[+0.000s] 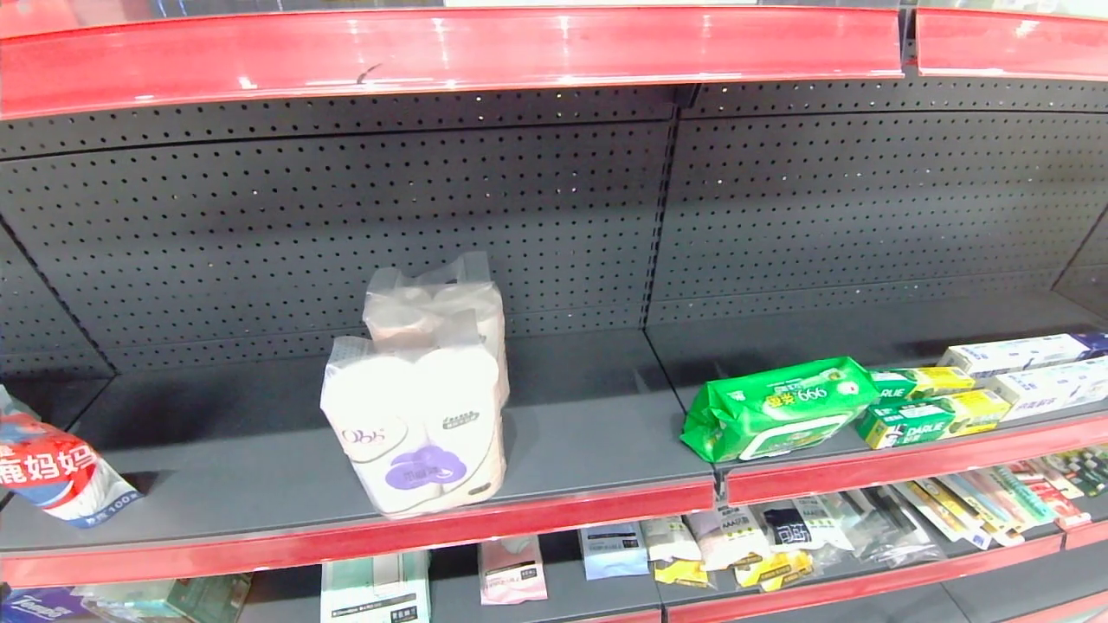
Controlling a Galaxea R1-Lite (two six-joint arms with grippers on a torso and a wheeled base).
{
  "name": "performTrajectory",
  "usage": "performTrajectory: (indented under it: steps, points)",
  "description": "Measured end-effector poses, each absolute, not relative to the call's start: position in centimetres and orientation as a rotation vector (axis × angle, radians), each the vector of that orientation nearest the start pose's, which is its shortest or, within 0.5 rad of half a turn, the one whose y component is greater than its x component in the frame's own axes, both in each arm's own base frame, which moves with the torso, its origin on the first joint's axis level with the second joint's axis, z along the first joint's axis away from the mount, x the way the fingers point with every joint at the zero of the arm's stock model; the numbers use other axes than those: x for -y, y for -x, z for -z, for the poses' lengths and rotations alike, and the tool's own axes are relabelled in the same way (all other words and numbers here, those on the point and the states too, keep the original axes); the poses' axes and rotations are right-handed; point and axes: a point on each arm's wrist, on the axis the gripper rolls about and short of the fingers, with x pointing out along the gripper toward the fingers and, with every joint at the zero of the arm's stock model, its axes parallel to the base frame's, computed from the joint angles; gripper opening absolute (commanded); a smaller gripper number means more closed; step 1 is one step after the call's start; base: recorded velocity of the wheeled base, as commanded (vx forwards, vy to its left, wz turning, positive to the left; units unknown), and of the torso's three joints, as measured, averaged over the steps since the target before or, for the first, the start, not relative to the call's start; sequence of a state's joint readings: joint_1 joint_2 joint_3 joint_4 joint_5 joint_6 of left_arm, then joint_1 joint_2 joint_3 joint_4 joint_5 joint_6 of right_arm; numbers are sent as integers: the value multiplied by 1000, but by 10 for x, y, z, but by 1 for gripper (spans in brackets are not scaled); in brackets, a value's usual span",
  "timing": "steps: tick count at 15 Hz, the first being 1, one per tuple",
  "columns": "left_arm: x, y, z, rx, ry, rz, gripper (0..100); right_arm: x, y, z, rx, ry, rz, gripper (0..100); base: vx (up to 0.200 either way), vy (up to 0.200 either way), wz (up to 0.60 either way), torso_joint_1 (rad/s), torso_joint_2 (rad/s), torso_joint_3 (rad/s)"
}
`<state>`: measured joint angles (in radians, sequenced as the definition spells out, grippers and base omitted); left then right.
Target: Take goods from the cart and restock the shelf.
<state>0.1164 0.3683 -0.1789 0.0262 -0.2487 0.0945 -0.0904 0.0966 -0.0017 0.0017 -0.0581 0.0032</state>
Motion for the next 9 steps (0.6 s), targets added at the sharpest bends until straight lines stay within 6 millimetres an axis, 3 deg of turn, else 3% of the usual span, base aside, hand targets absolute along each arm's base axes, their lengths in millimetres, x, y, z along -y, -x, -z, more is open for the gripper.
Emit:
performTrajectory:
  steps: [5, 7, 9]
  points:
    - [7, 16, -91, -134, -40, 126, 100, 0, 16, -78, -96, -4, 149, 100, 0, 0, 0, 0, 0, 0]
    - [6, 18, -87, -114, -44, 82, 100, 0, 16, -78, -97, -4, 148, 100, 0, 0, 0, 0, 0, 0]
    - [2, 17, -88, -51, -54, -74, 100, 0, 16, -78, -97, -1, 142, 100, 0, 0, 0, 0, 0, 0]
